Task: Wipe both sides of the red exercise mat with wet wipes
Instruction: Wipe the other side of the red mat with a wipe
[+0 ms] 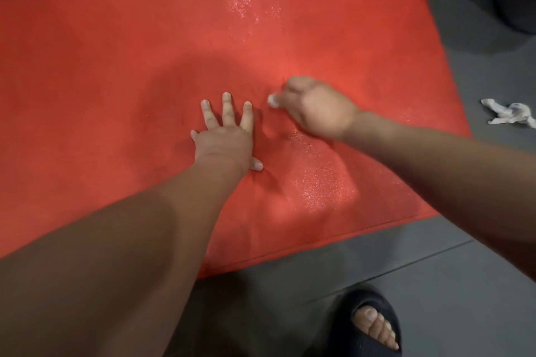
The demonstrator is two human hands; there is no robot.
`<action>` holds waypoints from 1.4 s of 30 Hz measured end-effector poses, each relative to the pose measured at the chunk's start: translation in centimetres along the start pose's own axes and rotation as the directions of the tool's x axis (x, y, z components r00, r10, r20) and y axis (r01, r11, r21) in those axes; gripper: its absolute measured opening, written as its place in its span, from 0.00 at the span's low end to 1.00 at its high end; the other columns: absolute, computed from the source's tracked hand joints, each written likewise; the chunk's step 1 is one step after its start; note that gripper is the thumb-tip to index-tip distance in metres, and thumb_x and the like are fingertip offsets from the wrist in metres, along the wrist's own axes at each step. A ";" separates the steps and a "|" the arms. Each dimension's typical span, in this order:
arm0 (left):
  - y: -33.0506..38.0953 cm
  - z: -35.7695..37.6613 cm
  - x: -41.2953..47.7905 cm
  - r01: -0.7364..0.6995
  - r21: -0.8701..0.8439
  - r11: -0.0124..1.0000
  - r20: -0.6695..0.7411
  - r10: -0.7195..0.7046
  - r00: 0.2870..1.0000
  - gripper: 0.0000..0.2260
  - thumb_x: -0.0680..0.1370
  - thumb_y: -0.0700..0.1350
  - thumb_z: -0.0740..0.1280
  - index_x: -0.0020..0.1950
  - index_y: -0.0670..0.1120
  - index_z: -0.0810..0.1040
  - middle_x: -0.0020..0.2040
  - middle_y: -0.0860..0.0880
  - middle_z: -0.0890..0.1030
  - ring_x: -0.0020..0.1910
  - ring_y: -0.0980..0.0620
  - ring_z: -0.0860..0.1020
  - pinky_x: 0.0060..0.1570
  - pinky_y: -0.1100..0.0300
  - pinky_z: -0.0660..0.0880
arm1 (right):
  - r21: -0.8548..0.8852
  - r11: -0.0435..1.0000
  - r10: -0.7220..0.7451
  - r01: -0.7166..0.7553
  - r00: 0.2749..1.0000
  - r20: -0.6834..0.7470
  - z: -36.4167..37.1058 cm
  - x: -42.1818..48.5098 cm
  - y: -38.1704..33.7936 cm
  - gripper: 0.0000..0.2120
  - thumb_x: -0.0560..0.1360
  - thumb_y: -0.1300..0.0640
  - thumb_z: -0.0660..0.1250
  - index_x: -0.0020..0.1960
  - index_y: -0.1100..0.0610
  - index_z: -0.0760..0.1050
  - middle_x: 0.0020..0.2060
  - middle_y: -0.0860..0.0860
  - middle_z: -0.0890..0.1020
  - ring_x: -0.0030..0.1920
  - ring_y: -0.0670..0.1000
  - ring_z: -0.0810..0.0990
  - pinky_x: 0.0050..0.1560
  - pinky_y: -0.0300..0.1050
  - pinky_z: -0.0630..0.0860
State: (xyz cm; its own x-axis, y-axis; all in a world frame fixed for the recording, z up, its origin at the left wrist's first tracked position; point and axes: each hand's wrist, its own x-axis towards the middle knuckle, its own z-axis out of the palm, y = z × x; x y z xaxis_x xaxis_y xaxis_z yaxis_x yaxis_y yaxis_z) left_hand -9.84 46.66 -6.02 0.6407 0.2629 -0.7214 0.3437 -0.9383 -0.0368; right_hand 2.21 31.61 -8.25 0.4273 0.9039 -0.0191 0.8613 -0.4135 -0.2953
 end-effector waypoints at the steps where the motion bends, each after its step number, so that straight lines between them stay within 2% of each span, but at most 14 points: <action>1: 0.0 0.0 0.0 0.000 0.002 1.000 -0.001 0.000 1.000 0.56 0.72 0.64 0.73 0.81 0.56 0.32 0.79 0.46 0.27 0.78 0.33 0.33 0.72 0.31 0.59 | -0.034 0.996 0.081 -0.083 0.996 -0.044 -0.4 0.6 1.5 0.18 0.83 0.49 0.55 0.56 0.58 0.80 0.41 0.59 0.75 0.41 0.62 0.76 0.40 0.55 0.73; 5: 0.0 0.0 0.1 -0.001 0.006 1.000 0.004 0.001 1.000 0.56 0.71 0.65 0.73 0.81 0.56 0.32 0.79 0.46 0.27 0.78 0.33 0.32 0.72 0.31 0.59 | 0.018 0.894 0.440 -0.447 0.870 -0.222 -1.3 2.2 3.4 0.15 0.81 0.54 0.57 0.50 0.60 0.80 0.39 0.61 0.73 0.38 0.64 0.76 0.38 0.56 0.72; 11: 0.1 0.3 0.4 0.001 0.000 1.000 0.001 -0.001 1.000 0.57 0.71 0.65 0.73 0.81 0.55 0.32 0.79 0.46 0.27 0.78 0.32 0.32 0.72 0.30 0.60 | 0.010 0.998 -0.057 0.057 0.998 0.038 -0.1 0.9 -1.5 0.17 0.82 0.50 0.56 0.60 0.56 0.79 0.43 0.58 0.77 0.42 0.60 0.77 0.39 0.53 0.74; 14: 0.0 0.2 0.4 0.001 0.007 1.000 -0.002 -0.001 1.000 0.57 0.71 0.65 0.73 0.81 0.55 0.32 0.79 0.46 0.27 0.78 0.32 0.32 0.72 0.30 0.60 | -0.042 0.981 0.185 -0.189 0.979 -0.083 -1.3 2.7 2.8 0.20 0.82 0.50 0.54 0.55 0.59 0.80 0.42 0.61 0.76 0.42 0.64 0.77 0.41 0.54 0.73; 16: 0.0 0.1 0.3 0.000 0.004 1.000 0.005 0.000 1.000 0.57 0.71 0.65 0.74 0.81 0.55 0.32 0.79 0.46 0.27 0.78 0.32 0.32 0.72 0.30 0.60 | -0.014 0.884 0.455 -0.467 0.867 -0.201 -2.3 3.4 5.0 0.19 0.81 0.53 0.54 0.52 0.61 0.81 0.42 0.63 0.76 0.41 0.65 0.77 0.41 0.54 0.70; 18: 0.0 0.1 0.3 -0.002 0.001 1.000 0.011 0.002 1.000 0.57 0.71 0.65 0.74 0.81 0.55 0.32 0.79 0.46 0.26 0.78 0.31 0.32 0.72 0.30 0.60 | 0.005 0.842 0.527 -0.540 0.820 -0.225 -2.0 4.0 4.2 0.17 0.81 0.54 0.56 0.51 0.62 0.80 0.43 0.64 0.76 0.40 0.66 0.77 0.41 0.56 0.71; 21: 0.0 0.1 0.4 -0.001 0.004 1.000 0.015 0.001 1.000 0.57 0.71 0.65 0.73 0.81 0.55 0.32 0.79 0.45 0.26 0.78 0.31 0.32 0.71 0.29 0.60 | 0.035 0.976 0.218 -0.216 0.972 -0.092 -0.4 3.8 0.0 0.13 0.81 0.55 0.59 0.57 0.58 0.80 0.41 0.61 0.76 0.40 0.64 0.77 0.39 0.57 0.73; 24: 0.1 0.1 0.5 -0.003 0.004 1.000 0.018 0.003 1.000 0.57 0.71 0.65 0.74 0.80 0.55 0.32 0.79 0.46 0.26 0.78 0.31 0.32 0.71 0.30 0.60 | -0.029 0.997 -0.064 0.065 0.998 0.024 -0.8 3.7 0.1 0.19 0.83 0.49 0.54 0.61 0.57 0.79 0.43 0.59 0.77 0.42 0.62 0.77 0.41 0.56 0.74; 27: 0.0 0.0 0.5 -0.001 -0.001 1.000 0.022 0.001 1.000 0.57 0.72 0.64 0.74 0.80 0.55 0.31 0.78 0.45 0.25 0.77 0.31 0.32 0.72 0.30 0.60 | -0.086 0.971 0.217 -0.223 0.973 -0.073 -2.3 5.1 4.1 0.18 0.83 0.51 0.54 0.57 0.60 0.80 0.45 0.62 0.76 0.45 0.64 0.78 0.44 0.55 0.72; 30: 0.1 0.0 0.4 0.001 0.008 1.000 0.026 -0.001 1.000 0.57 0.72 0.64 0.73 0.80 0.55 0.30 0.78 0.45 0.25 0.77 0.31 0.32 0.72 0.30 0.60 | -0.036 0.816 0.556 -0.577 0.800 -0.225 -2.4 5.7 5.7 0.17 0.82 0.54 0.55 0.55 0.63 0.79 0.47 0.65 0.77 0.47 0.67 0.78 0.47 0.57 0.70; 32: 0.1 0.0 0.5 0.000 0.008 1.000 0.023 0.000 1.000 0.57 0.72 0.64 0.73 0.80 0.55 0.31 0.78 0.45 0.25 0.77 0.31 0.32 0.72 0.30 0.60 | -0.014 0.877 0.470 -0.480 0.864 -0.180 -1.3 5.9 3.5 0.16 0.81 0.55 0.56 0.58 0.60 0.79 0.45 0.63 0.76 0.44 0.66 0.78 0.44 0.57 0.71; 34: 0.0 0.1 0.5 -0.003 0.004 1.000 0.017 0.003 1.000 0.57 0.72 0.64 0.74 0.80 0.55 0.31 0.78 0.45 0.25 0.78 0.31 0.32 0.72 0.30 0.60 | 0.021 0.981 0.193 -0.192 0.977 -0.091 -0.4 5.6 1.1 0.14 0.81 0.55 0.58 0.59 0.57 0.79 0.42 0.60 0.76 0.40 0.63 0.77 0.40 0.55 0.73; 37: 0.0 0.2 0.4 -0.008 -0.002 1.000 0.011 0.008 1.000 0.57 0.72 0.64 0.74 0.80 0.55 0.32 0.78 0.45 0.26 0.78 0.31 0.32 0.72 0.30 0.60 | -0.027 0.999 -0.042 0.042 0.999 0.004 -1.3 5.7 1.6 0.19 0.83 0.49 0.55 0.58 0.59 0.79 0.42 0.60 0.76 0.40 0.62 0.77 0.40 0.55 0.74; 42: -0.2 0.2 0.2 -0.012 0.009 1.000 0.007 0.012 1.000 0.56 0.72 0.64 0.73 0.80 0.54 0.31 0.78 0.44 0.25 0.77 0.31 0.32 0.72 0.30 0.60 | -0.033 0.889 0.450 -0.456 0.885 -0.116 -3.4 7.1 6.8 0.16 0.82 0.54 0.56 0.55 0.63 0.78 0.48 0.64 0.75 0.48 0.66 0.77 0.47 0.55 0.70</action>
State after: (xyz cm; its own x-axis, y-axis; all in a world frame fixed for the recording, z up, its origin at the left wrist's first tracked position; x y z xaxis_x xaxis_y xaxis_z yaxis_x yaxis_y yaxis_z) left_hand -9.87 46.86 -6.28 0.6399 0.2500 -0.7267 0.3299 -0.9434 -0.0341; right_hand 12.02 34.88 -7.11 0.7980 0.6014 -0.0391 0.5798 -0.7837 -0.2227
